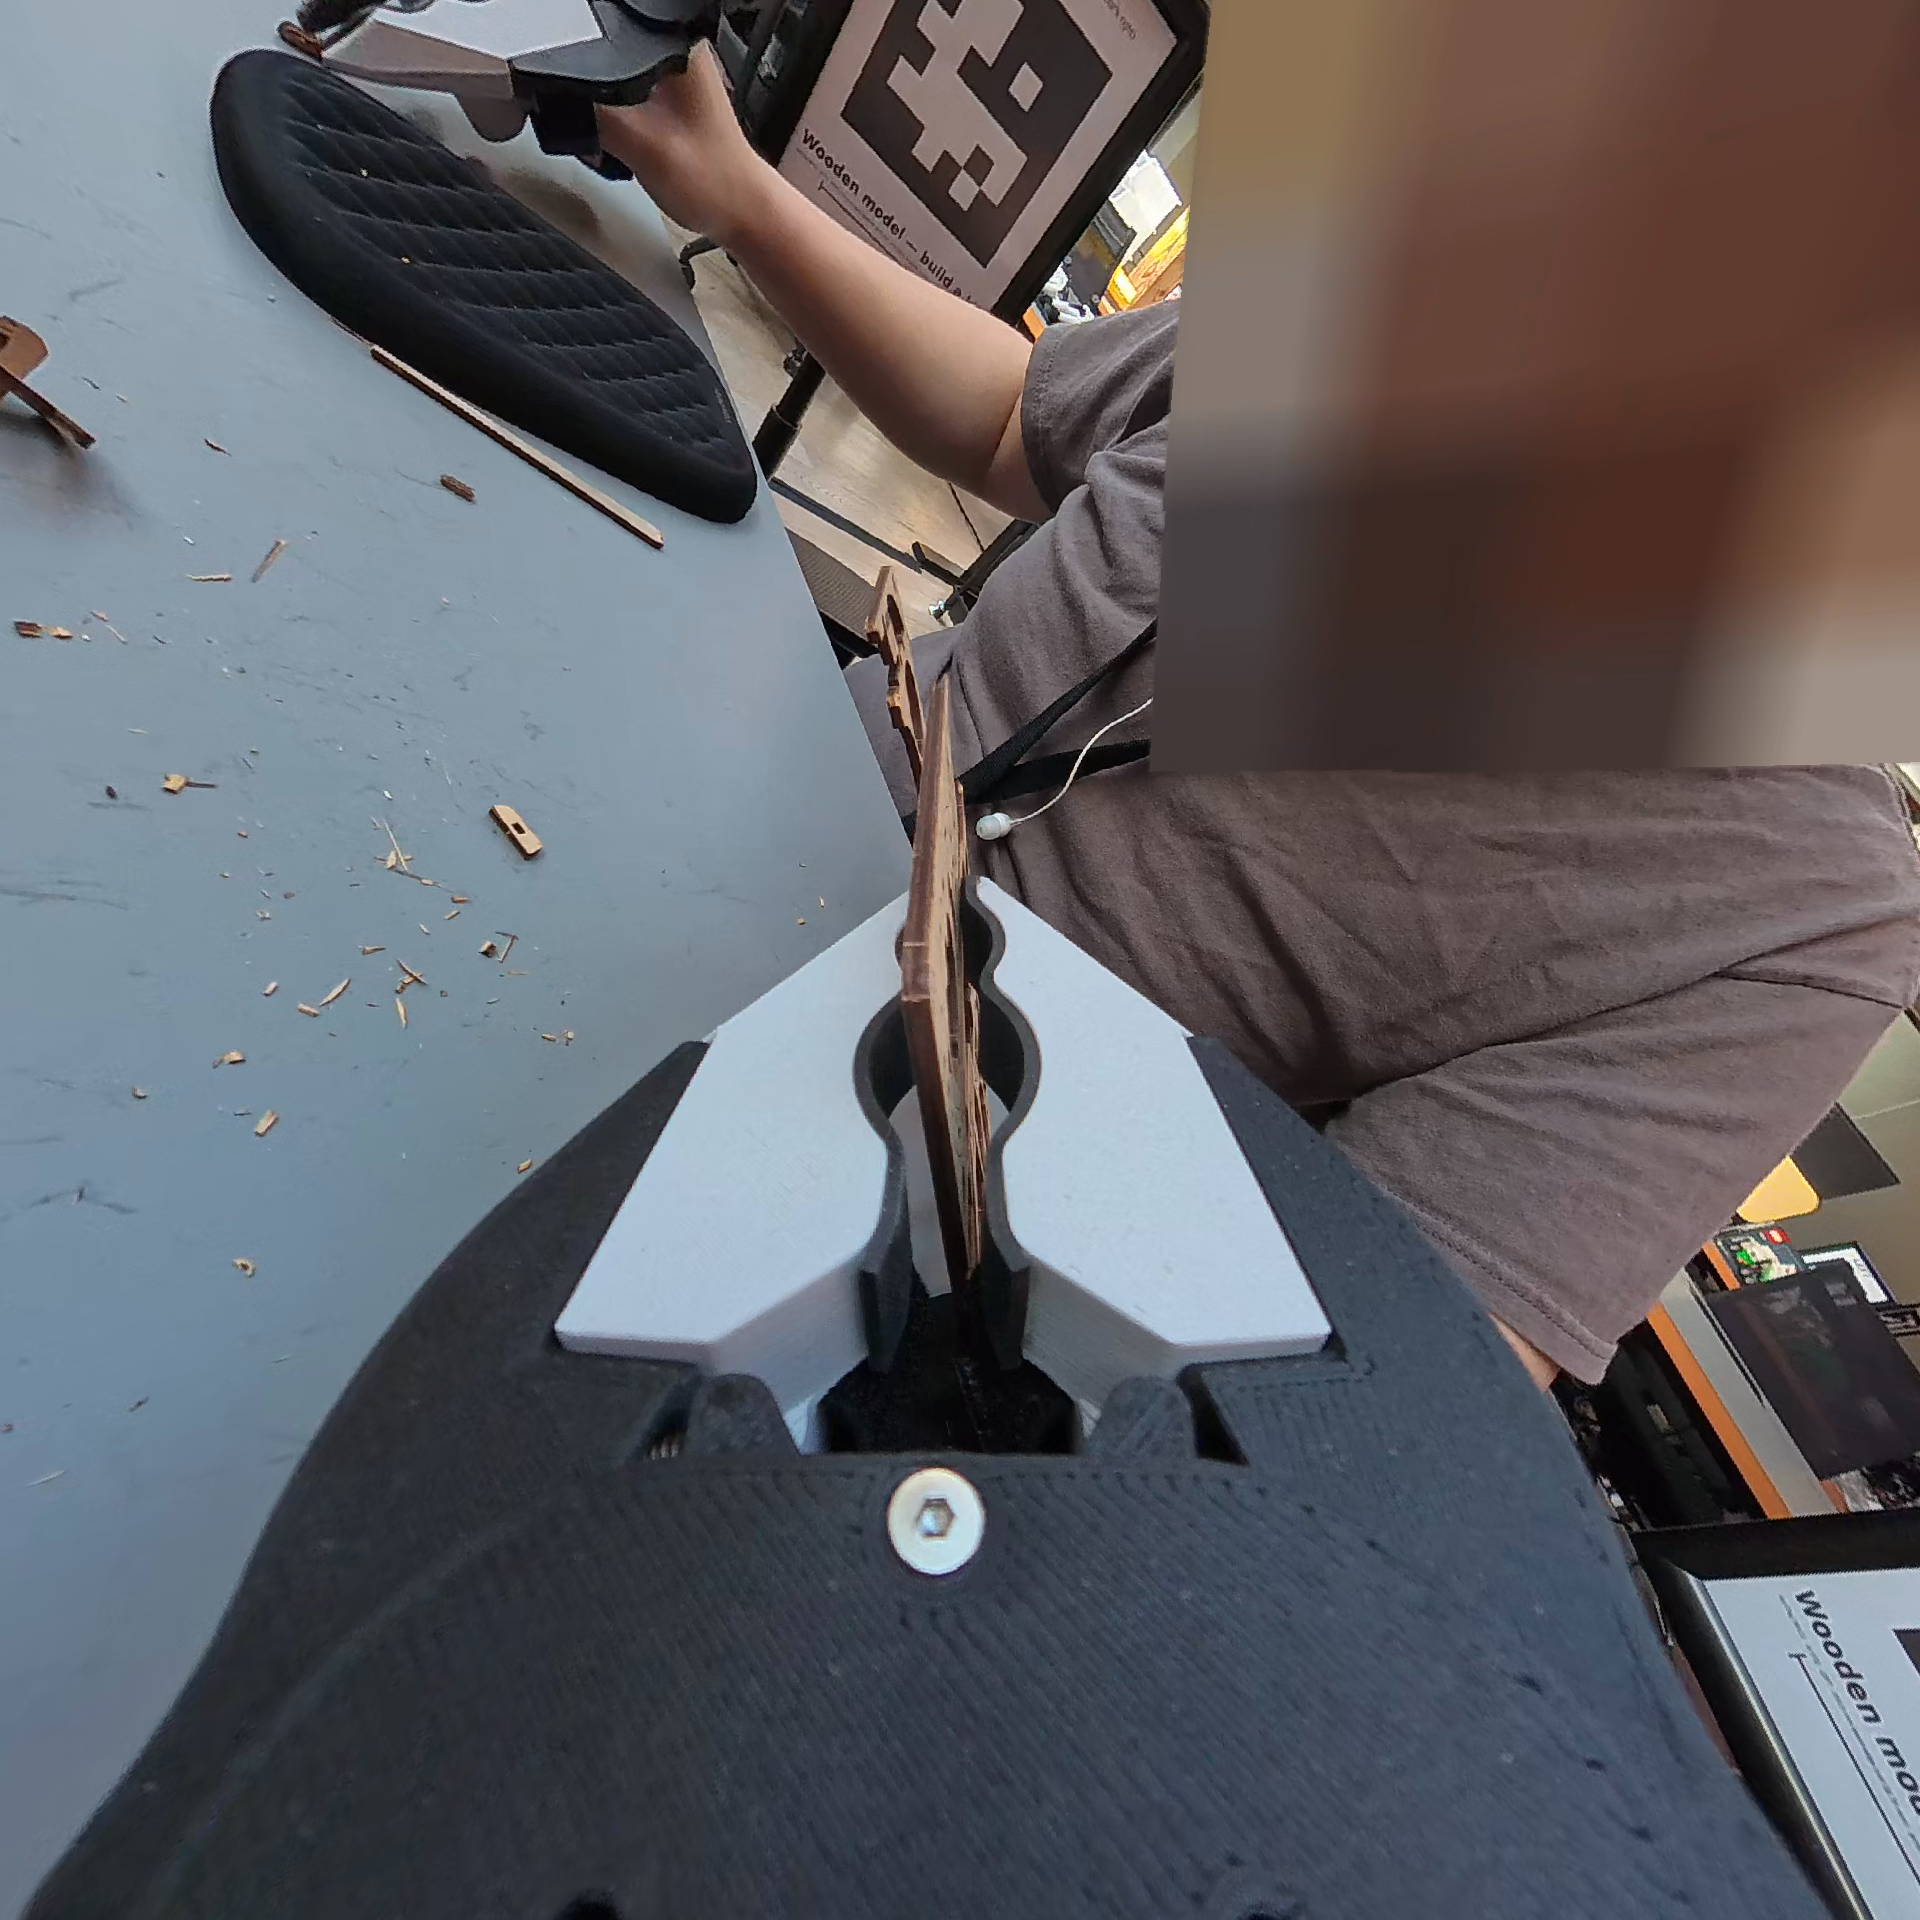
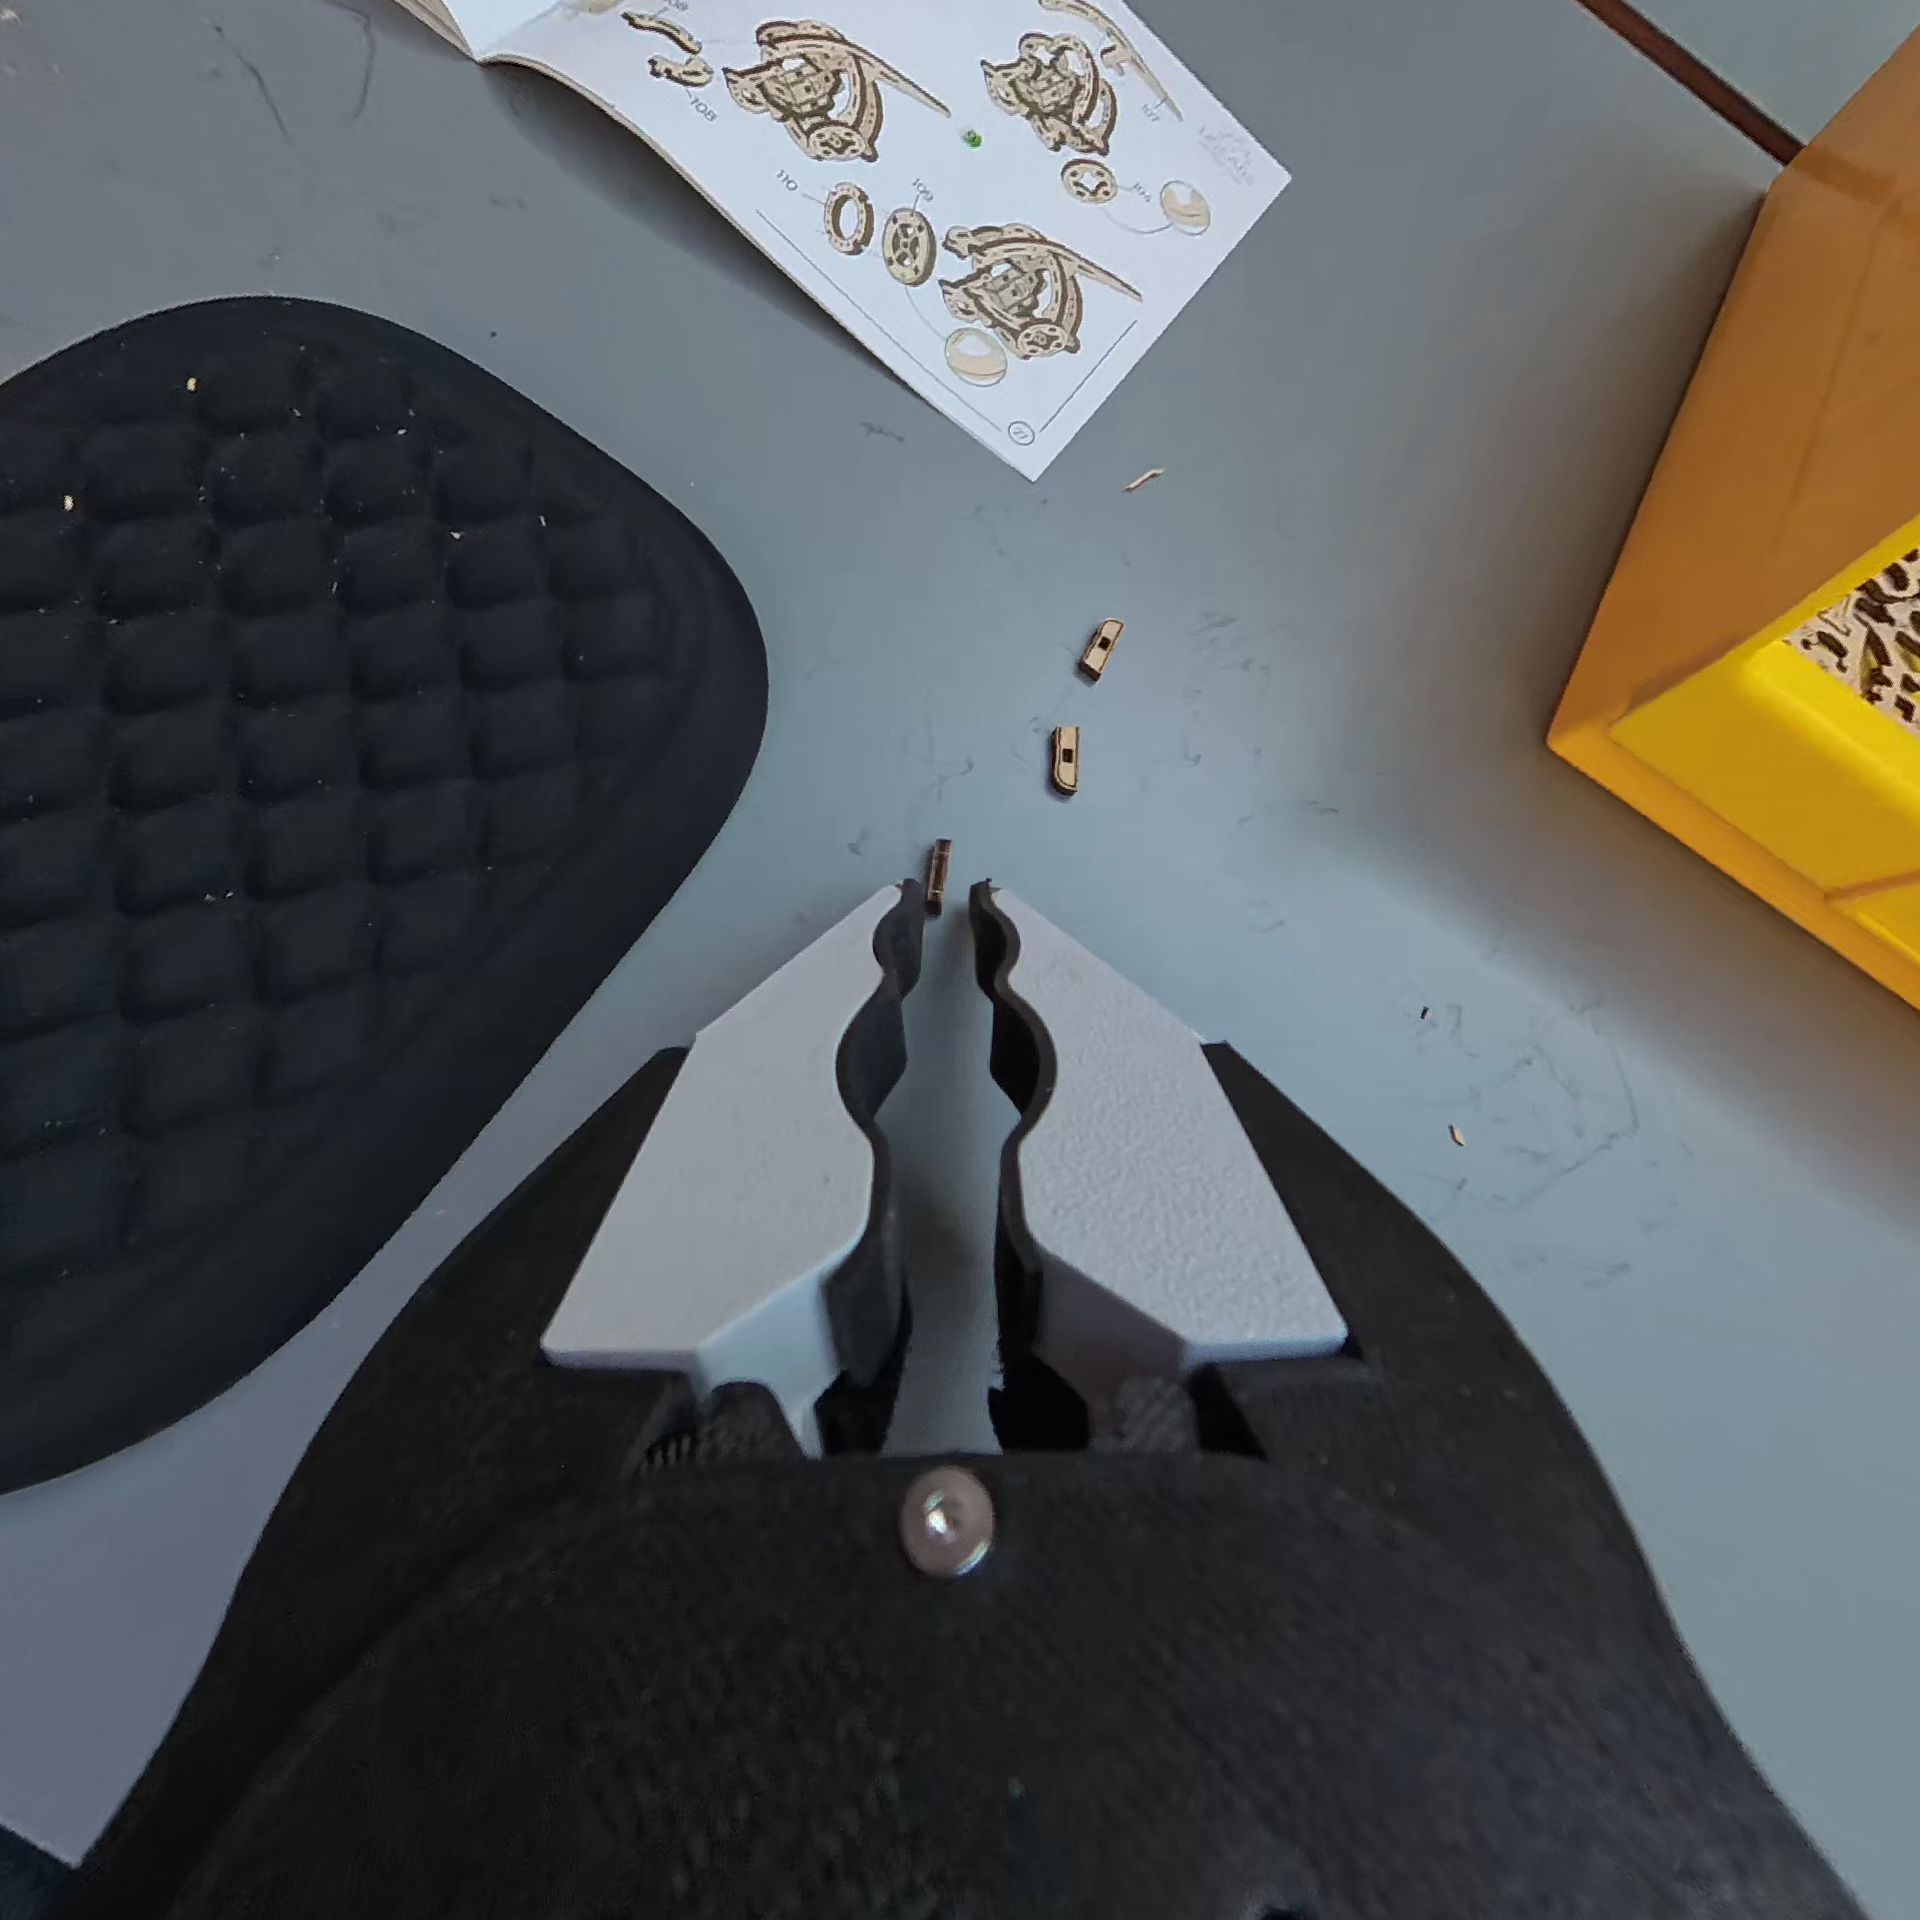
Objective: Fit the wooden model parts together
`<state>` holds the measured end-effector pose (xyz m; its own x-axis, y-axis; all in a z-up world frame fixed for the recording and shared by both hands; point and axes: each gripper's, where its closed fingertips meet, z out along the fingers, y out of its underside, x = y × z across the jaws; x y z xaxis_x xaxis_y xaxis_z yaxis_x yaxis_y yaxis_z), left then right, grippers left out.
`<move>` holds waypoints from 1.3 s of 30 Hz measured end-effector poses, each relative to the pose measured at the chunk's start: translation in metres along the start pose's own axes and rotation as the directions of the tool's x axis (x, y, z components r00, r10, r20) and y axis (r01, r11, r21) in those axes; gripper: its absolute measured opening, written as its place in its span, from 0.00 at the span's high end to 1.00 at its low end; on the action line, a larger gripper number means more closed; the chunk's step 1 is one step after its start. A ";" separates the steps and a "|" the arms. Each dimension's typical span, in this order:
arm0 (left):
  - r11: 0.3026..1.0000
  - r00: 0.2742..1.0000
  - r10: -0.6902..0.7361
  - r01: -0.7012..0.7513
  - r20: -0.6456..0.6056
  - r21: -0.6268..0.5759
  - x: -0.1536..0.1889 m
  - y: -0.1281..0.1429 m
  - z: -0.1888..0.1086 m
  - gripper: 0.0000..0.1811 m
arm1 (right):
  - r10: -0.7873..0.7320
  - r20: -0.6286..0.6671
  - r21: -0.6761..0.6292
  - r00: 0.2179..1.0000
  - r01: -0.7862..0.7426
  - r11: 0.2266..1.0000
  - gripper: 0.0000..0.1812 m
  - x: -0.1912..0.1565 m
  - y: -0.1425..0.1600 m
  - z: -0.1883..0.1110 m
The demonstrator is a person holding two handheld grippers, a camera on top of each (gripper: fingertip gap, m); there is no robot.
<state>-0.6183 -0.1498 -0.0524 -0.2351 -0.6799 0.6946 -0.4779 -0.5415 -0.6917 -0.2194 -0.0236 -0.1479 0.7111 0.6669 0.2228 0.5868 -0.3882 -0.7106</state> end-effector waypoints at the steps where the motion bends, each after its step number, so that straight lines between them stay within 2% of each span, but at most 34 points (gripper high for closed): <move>1: 1.000 1.000 -0.002 0.002 -0.001 0.001 0.000 0.000 0.000 1.00 | 0.018 0.020 0.003 1.000 -0.018 1.000 1.00 -0.001 0.000 0.001; 3: 1.000 1.000 -0.005 0.005 -0.001 -0.001 -0.001 0.000 0.000 1.00 | 0.105 0.074 0.004 0.992 -0.106 0.994 1.00 -0.002 -0.002 0.001; 5: 1.000 1.000 -0.006 0.006 -0.002 -0.004 -0.001 0.001 0.001 1.00 | 0.257 0.175 -0.027 0.950 -0.256 0.966 1.00 -0.003 -0.003 0.002; 8: 1.000 1.000 -0.004 0.004 -0.003 -0.009 -0.001 0.001 0.002 1.00 | 0.537 0.330 -0.169 0.777 -0.511 0.843 1.00 -0.003 -0.004 0.003; 12: 1.000 1.000 -0.003 0.003 -0.003 -0.010 0.000 0.001 0.001 1.00 | 0.773 0.422 -0.429 0.474 -0.647 0.631 0.99 -0.013 -0.003 -0.001; 15: 1.000 1.000 -0.001 0.001 -0.004 -0.012 0.000 0.002 0.002 1.00 | 0.839 0.380 -0.495 0.390 -0.680 0.541 0.99 -0.010 -0.001 0.001; 23: 1.000 1.000 0.002 -0.002 -0.013 -0.015 0.002 0.002 0.002 1.00 | 0.923 0.288 -0.583 0.257 -0.717 0.381 0.99 -0.005 0.004 0.000; 28: 1.000 1.000 0.003 -0.003 -0.014 -0.020 0.002 0.003 0.003 1.00 | 0.933 0.234 -0.611 0.272 -0.706 0.359 0.99 -0.001 0.007 -0.002; 34: 1.000 1.000 0.009 -0.009 -0.014 -0.020 0.003 0.002 0.003 1.00 | 0.946 0.217 -0.646 0.241 -0.691 0.325 0.97 -0.001 0.009 -0.005; 39: 1.000 1.000 0.008 -0.008 -0.014 -0.022 0.003 0.003 0.003 1.00 | 0.933 0.199 -0.633 0.300 -0.687 0.356 0.96 0.005 0.014 -0.009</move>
<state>-0.6176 -0.1548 -0.0527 -0.2506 -0.6771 0.6919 -0.4942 -0.5251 -0.6928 -0.2047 -0.0314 -0.1510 0.6835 -0.0357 -0.7291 -0.0345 -0.9993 0.0166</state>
